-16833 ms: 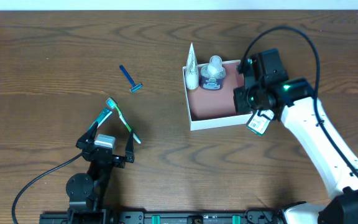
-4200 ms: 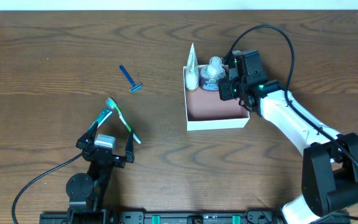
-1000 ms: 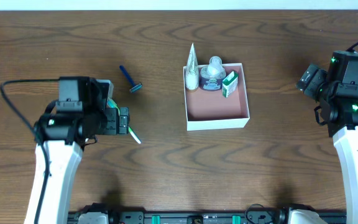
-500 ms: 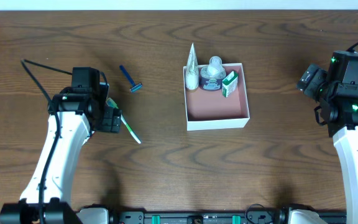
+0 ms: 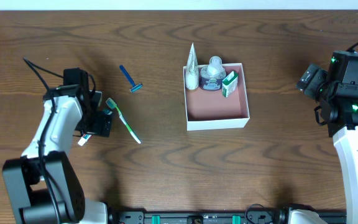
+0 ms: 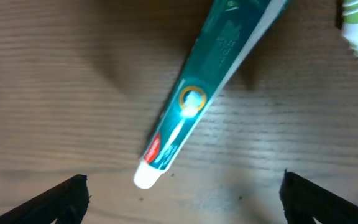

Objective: Pack container
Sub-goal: 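Move the left gripper to the teal Colgate toothpaste tube and grasp it, then carry the toothpaste tube over the box and lower it inside, then release the tube, move left gripper to the green toothbrush and grasp it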

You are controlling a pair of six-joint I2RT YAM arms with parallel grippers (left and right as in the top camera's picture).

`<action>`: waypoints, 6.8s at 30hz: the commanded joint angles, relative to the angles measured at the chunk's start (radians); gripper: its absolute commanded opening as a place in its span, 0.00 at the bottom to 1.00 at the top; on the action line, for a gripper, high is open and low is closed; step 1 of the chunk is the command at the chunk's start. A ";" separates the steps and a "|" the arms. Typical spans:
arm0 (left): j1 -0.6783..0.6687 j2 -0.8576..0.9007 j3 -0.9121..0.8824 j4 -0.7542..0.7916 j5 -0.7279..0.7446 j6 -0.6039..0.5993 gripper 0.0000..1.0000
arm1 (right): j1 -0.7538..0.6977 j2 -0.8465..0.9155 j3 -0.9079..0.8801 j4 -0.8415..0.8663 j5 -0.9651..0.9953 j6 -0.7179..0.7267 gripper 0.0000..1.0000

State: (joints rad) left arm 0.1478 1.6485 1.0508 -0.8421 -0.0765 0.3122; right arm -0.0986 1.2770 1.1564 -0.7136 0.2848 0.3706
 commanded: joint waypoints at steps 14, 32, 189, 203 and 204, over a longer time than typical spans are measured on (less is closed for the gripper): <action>0.006 0.166 0.004 0.067 0.070 0.005 0.90 | -0.005 -0.001 0.009 0.000 0.010 -0.012 0.99; 0.006 0.168 0.004 0.080 0.276 0.004 0.36 | -0.005 -0.001 0.009 -0.002 0.010 -0.012 0.99; -0.300 0.042 0.217 0.010 0.055 -0.777 0.98 | -0.005 -0.001 0.009 -0.002 0.011 -0.012 0.99; -0.301 0.222 0.214 -0.073 0.097 -0.850 0.99 | -0.005 -0.001 0.009 -0.002 0.010 -0.012 0.99; -0.301 0.229 0.214 -0.072 0.103 -0.850 0.98 | -0.005 -0.001 0.009 -0.002 0.010 -0.012 0.99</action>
State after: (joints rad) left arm -0.1535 1.8603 1.2732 -0.9119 0.0082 -0.5053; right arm -0.0986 1.2770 1.1564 -0.7147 0.2848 0.3706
